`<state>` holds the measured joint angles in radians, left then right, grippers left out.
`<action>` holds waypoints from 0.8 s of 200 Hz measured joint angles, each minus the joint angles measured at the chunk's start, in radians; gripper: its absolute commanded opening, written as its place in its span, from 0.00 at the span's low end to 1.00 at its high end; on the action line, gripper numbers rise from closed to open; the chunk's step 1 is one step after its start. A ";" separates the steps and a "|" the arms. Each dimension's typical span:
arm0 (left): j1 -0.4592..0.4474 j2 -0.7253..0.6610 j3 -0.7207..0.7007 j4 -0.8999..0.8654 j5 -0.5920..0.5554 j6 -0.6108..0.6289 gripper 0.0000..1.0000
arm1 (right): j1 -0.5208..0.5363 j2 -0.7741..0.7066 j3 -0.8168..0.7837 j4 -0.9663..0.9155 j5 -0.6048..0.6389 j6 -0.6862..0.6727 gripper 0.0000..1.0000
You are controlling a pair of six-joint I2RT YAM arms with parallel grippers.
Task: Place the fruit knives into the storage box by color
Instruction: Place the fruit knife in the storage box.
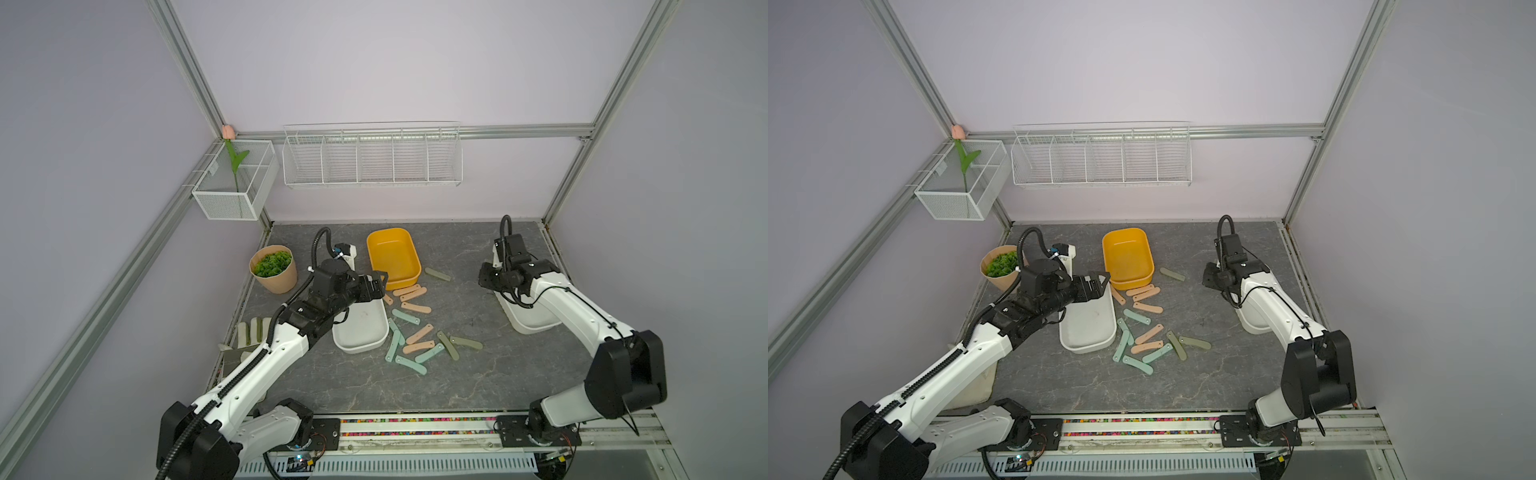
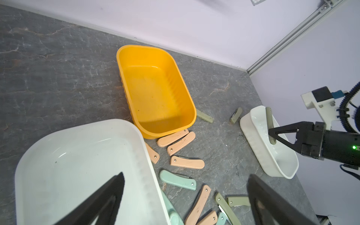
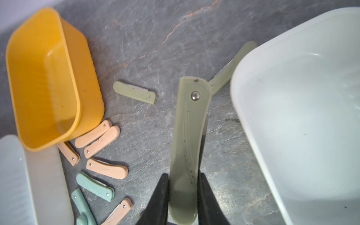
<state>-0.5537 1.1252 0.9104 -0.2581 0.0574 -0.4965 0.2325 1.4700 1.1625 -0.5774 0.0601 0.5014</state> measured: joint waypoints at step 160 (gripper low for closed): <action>-0.080 0.171 0.154 0.029 0.039 0.000 0.99 | -0.330 0.090 -0.135 0.124 -0.170 0.204 0.24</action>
<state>-0.6342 1.2964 1.0645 -0.2295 0.0959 -0.4965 -0.0971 1.5604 1.0271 -0.4538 -0.1097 0.7059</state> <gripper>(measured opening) 0.994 0.243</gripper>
